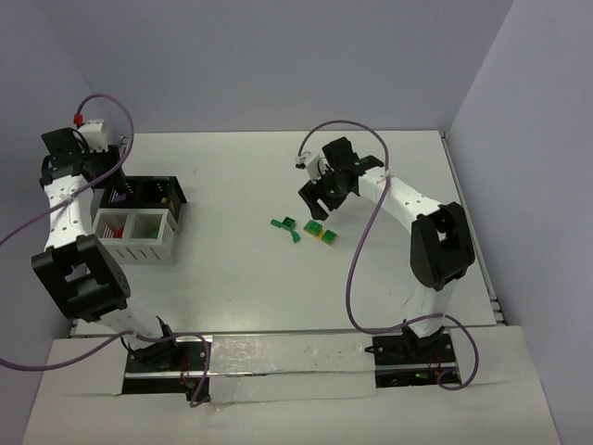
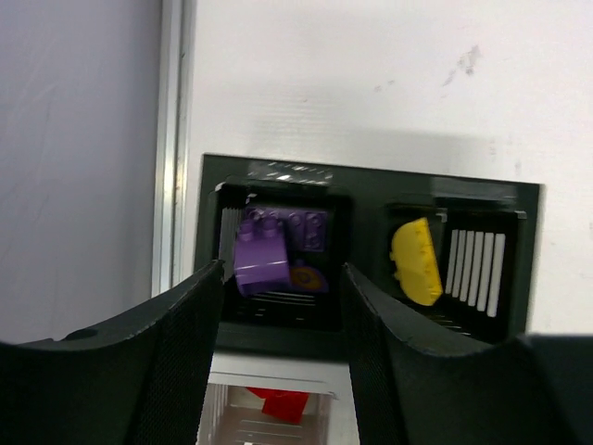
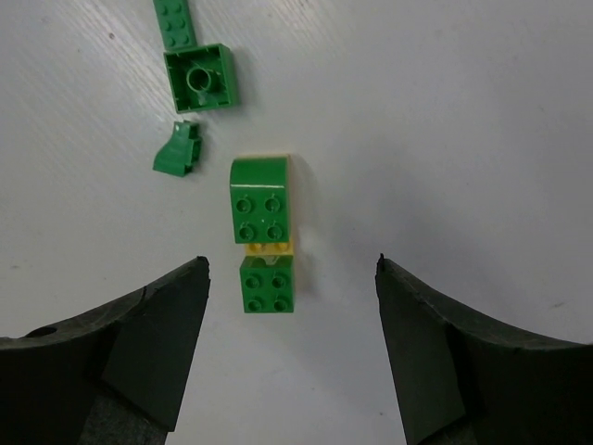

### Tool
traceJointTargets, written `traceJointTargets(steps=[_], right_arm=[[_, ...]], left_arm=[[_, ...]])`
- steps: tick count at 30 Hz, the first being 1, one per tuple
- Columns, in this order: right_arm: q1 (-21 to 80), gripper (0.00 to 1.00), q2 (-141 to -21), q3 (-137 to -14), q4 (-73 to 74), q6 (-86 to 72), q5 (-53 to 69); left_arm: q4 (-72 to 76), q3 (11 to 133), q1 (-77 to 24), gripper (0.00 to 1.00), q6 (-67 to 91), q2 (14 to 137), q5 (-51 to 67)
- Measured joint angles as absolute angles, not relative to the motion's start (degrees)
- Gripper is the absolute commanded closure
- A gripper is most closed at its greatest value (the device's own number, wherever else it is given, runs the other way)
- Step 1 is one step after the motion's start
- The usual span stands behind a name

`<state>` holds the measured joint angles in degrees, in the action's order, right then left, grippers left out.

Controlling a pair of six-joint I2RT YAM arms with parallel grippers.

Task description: Sort the legos into containers by color

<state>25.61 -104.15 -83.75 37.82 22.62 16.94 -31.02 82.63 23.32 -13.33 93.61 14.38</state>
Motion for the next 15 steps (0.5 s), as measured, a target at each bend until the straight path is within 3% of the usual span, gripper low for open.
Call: traceJointTargets(steps=[15], right_arm=[[26.74,0.31,-108.73,-86.00,42.95,25.15,14.29]], left_arm=[[-29.28,82.23,14.33,0.32,-14.15,86.78,15.44]])
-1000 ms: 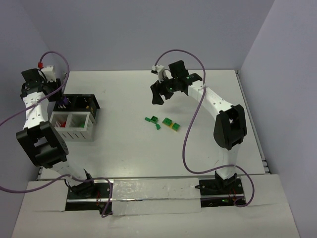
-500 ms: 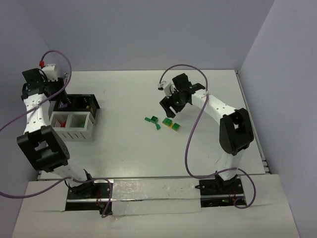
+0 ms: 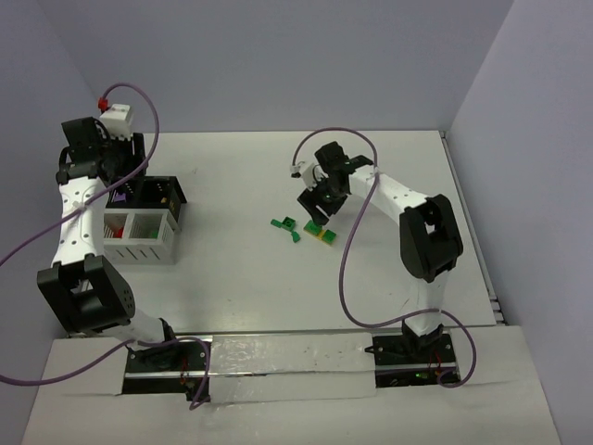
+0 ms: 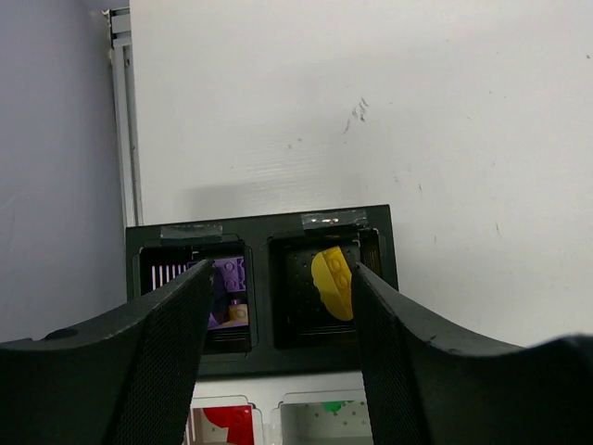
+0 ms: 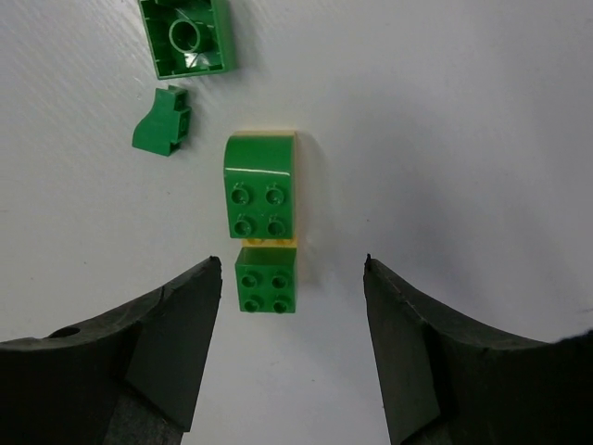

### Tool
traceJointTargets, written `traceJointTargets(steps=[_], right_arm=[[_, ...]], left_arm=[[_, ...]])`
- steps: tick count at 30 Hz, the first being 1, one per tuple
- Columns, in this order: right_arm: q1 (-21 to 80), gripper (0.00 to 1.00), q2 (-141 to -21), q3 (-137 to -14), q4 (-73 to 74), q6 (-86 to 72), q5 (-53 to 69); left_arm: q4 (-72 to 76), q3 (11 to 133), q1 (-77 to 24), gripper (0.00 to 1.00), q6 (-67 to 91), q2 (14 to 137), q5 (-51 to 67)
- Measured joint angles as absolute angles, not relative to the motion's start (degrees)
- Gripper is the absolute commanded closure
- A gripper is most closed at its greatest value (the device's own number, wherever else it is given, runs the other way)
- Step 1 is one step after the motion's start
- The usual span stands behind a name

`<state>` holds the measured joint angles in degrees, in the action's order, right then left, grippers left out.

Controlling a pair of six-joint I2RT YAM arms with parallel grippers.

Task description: Sort the legos into containers by color

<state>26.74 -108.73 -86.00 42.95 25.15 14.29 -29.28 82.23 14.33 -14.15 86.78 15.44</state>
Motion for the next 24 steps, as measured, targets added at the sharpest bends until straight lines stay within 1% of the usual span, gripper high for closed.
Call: traceJointTargets(steps=[5,17,18,20,22,23,24], right_arm=[[28.82,0.32,-111.78,-86.54,44.45,24.95,15.06],[30.83,0.53,-117.29,-91.36,45.83,24.91,14.92],[30.87,0.54,-117.58,-91.60,45.81,24.87,14.65],[30.87,0.53,-118.21,-91.66,45.73,24.85,14.19],[30.87,0.50,-118.69,-91.66,45.78,24.88,13.93],[30.88,0.46,-118.78,-91.66,45.79,24.91,13.75],[30.89,0.45,-118.86,-91.66,45.83,24.88,13.41]], left_arm=[[-29.30,82.17,14.35,0.32,-14.13,86.78,15.42],[-29.34,81.34,14.35,0.32,-14.22,86.58,15.33],[-29.32,81.34,14.35,0.32,-14.22,86.57,15.31],[-29.32,81.34,14.35,0.32,-14.26,86.56,15.31],[-29.32,81.34,14.35,0.32,-14.34,86.56,15.31],[-29.32,81.34,14.35,0.32,-14.38,86.54,15.31],[-29.32,81.34,14.35,0.32,-14.42,86.54,15.31]])
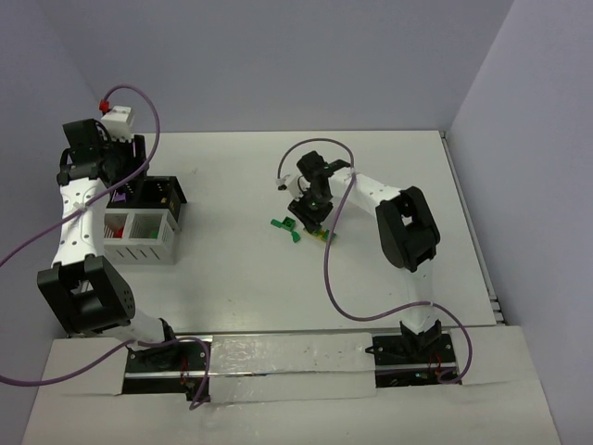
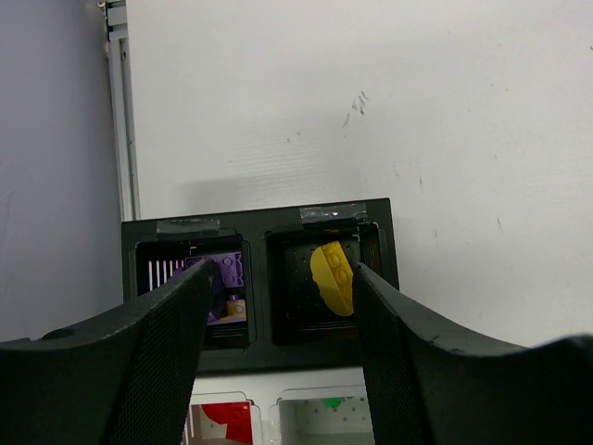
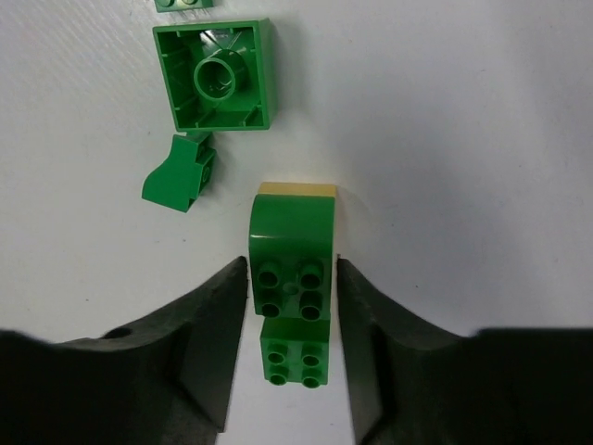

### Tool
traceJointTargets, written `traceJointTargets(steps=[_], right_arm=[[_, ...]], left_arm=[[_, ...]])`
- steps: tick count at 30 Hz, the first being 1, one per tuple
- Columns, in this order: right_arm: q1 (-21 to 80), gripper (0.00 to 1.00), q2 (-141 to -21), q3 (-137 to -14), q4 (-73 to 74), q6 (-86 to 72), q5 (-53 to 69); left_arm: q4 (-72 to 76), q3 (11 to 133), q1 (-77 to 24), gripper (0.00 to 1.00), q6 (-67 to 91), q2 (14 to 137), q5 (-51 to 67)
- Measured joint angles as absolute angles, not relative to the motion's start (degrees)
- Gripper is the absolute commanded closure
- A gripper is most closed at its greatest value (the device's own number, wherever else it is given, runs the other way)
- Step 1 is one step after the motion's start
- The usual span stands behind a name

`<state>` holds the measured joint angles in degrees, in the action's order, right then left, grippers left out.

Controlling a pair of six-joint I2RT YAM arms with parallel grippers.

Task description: Sort the legos into containers by color

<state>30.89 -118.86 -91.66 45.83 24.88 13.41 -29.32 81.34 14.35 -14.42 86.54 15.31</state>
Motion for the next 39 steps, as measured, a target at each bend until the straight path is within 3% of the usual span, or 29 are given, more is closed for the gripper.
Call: traceJointTargets(steps=[3,7,10,11,16,23,30,39], right_arm=[[30.89,0.49,-119.05,-91.66,45.87,25.13,12.84],[30.89,0.66,-119.07,-91.66,45.89,25.50,12.37],[30.87,0.95,-119.07,-91.66,45.89,25.73,12.20],[30.87,1.00,-119.07,-91.66,45.90,25.81,12.32],[29.33,1.00,-118.94,-92.37,46.09,24.29,20.02],[23.27,1.00,-117.39,-99.47,39.38,10.69,43.35],[22.33,1.00,-114.33,-97.36,6.06,-18.36,58.70],[23.95,1.00,-114.61,-95.18,-26.11,-48.28,65.30]], left_arm=[[-29.32,81.23,14.35,0.32,-14.57,86.48,15.33],[-29.31,81.03,14.35,0.32,-14.61,86.48,15.35],[-29.32,81.03,14.35,0.33,-14.61,86.47,15.56],[-29.33,81.03,14.35,0.33,-14.62,86.46,15.91],[-30.25,81.01,14.21,0.32,-15.63,85.99,26.41],[-32.45,81.01,6.74,0.32,-15.75,84.53,45.43],[-28.57,80.70,-1.63,0.29,-7.52,85.33,58.80],[-19.10,80.68,-5.62,0.25,5.45,89.81,66.31]])
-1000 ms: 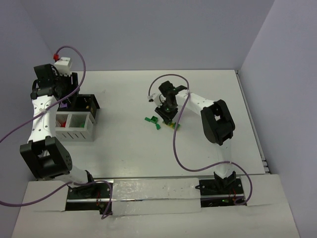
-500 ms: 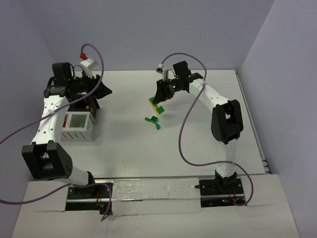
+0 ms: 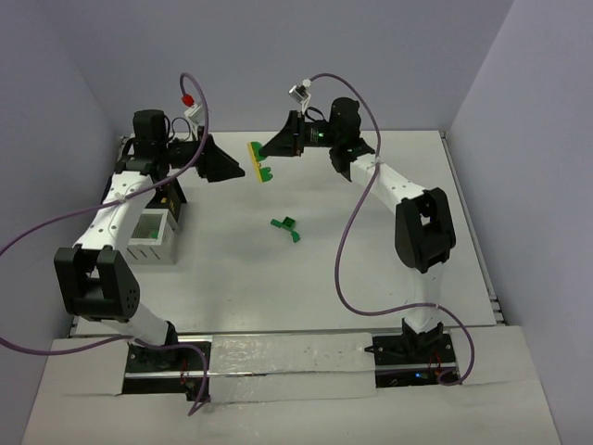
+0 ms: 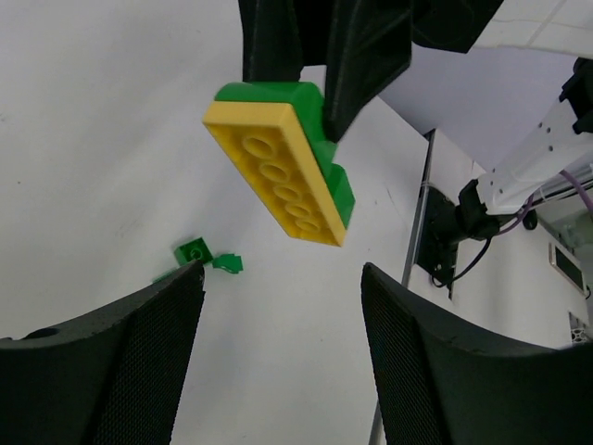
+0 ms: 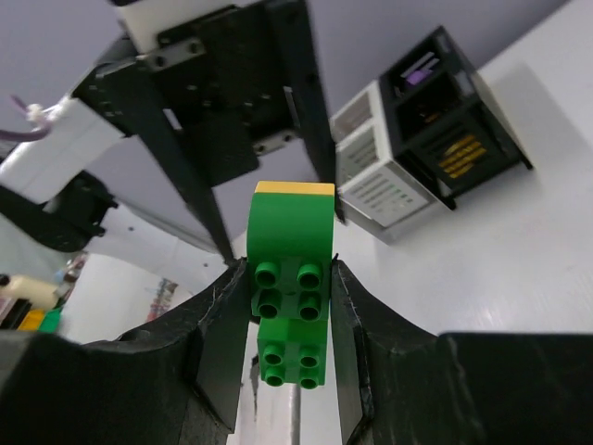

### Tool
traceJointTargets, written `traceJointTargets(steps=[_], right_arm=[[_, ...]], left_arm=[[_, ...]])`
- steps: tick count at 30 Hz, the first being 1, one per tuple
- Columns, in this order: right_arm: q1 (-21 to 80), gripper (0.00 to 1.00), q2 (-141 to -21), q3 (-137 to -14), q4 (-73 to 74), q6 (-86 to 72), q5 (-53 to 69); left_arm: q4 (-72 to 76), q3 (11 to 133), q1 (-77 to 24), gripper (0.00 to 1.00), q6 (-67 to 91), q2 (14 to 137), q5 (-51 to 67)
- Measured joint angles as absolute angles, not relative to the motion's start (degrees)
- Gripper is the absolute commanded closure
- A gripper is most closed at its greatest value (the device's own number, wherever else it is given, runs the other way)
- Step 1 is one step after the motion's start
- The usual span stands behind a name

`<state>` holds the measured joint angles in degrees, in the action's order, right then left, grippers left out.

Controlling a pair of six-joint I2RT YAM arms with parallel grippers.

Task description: Sort the legos into containers by color

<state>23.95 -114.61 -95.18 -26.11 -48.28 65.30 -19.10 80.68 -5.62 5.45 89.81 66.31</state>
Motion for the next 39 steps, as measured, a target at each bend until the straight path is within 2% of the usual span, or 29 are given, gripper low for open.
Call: traceJointTargets(steps=[6,16,22,26,27,31,33,35,36,39], right_arm=[[25.04,1.00,-114.61,-95.05,-33.47,-54.56,66.78],[25.63,1.00,-114.59,-94.04,-35.94,-56.53,67.57],[25.91,1.00,-114.59,-94.04,-36.05,-56.61,67.88],[26.14,1.00,-114.59,-94.04,-36.33,-56.90,68.45],[26.20,1.00,-114.59,-94.04,-36.41,-56.97,68.47],[26.36,1.00,-114.59,-94.04,-36.47,-57.05,68.59],[26.37,1.00,-114.61,-94.04,-36.53,-56.77,68.62],[26.37,1.00,-114.61,-94.04,-36.77,-56.40,68.71],[26.37,1.00,-114.61,-94.04,-36.83,-56.36,68.74],[25.97,1.00,-114.61,-94.03,-36.81,-56.15,68.89]], left_arm=[[-12.30,79.36,-6.27,0.26,12.37,90.24,67.10],[5.03,76.34,-6.33,0.27,28.53,90.87,70.67],[9.12,75.94,-6.85,0.27,32.60,91.32,71.45],[10.61,75.92,-7.32,0.31,33.57,91.49,71.60],[10.61,75.92,-7.38,0.34,33.61,91.56,71.62],[10.60,75.93,-7.46,0.59,33.66,91.88,71.67],[10.55,75.94,-7.46,0.79,34.18,91.96,72.13],[10.53,75.93,-7.44,0.87,34.81,91.94,72.36],[10.55,75.94,-7.44,0.98,34.97,91.94,72.41],[10.74,75.56,-7.42,1.00,35.35,91.94,72.42]])
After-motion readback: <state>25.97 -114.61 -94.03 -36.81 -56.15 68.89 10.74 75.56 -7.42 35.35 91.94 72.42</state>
